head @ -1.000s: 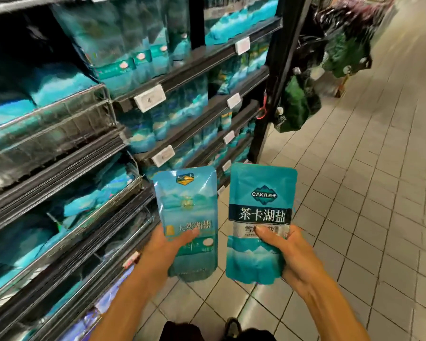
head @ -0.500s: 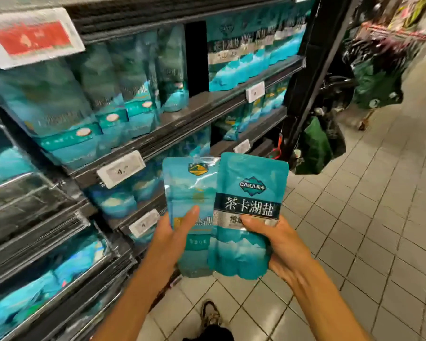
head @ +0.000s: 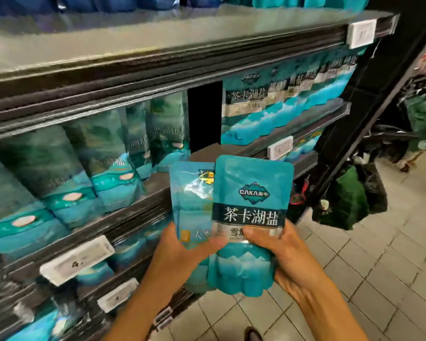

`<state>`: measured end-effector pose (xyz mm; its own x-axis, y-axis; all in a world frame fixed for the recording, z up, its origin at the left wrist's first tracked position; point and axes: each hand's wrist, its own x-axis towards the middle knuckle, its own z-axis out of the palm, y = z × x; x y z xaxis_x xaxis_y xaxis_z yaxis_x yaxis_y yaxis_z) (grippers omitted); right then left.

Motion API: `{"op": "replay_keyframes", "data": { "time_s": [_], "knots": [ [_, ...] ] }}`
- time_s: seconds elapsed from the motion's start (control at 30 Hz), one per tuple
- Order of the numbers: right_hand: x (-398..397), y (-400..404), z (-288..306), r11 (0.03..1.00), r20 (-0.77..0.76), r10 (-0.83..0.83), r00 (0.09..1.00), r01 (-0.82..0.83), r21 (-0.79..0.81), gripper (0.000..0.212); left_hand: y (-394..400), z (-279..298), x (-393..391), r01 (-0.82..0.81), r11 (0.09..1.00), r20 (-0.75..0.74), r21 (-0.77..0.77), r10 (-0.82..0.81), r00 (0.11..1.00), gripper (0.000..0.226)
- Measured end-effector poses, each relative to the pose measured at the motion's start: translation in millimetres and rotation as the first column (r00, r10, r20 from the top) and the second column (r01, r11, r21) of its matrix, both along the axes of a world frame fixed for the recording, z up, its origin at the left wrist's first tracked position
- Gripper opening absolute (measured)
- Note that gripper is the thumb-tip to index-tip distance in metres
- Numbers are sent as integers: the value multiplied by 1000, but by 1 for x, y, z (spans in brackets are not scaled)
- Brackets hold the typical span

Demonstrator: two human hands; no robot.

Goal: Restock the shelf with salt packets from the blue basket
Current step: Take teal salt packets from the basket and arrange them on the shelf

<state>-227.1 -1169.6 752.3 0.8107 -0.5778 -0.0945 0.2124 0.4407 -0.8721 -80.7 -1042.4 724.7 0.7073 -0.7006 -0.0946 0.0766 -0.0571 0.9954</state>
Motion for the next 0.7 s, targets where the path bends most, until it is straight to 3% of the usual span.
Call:
{"op": "replay_keyframes", "data": {
  "time_s": [0.1,0.17,0.27,0.43,0.57,0.7],
  "knots": [
    [16,-30,4,997,-7,80,997,-80,-13,33,-14,9,0,-84,996,-19,-36,83,996,60],
    [25,-53,7,992,-4,130,992,-130,-1,36,-26,15,-4,-209,974,-36,-90,206,978,47],
    [36,-87,16,969,11,246,969,-246,5,37,-43,24,-15,-404,905,-106,-130,393,914,47],
    [54,-119,18,867,-7,498,867,-498,-29,46,-70,30,-37,-523,849,-17,-79,523,852,32],
    [61,-116,12,801,-86,591,802,-596,-63,53,-78,33,-52,-457,888,84,-59,461,884,80],
    [64,-111,9,771,-147,605,782,-622,-137,55,-77,34,-62,-455,890,77,-17,455,887,81]
  ]
}}
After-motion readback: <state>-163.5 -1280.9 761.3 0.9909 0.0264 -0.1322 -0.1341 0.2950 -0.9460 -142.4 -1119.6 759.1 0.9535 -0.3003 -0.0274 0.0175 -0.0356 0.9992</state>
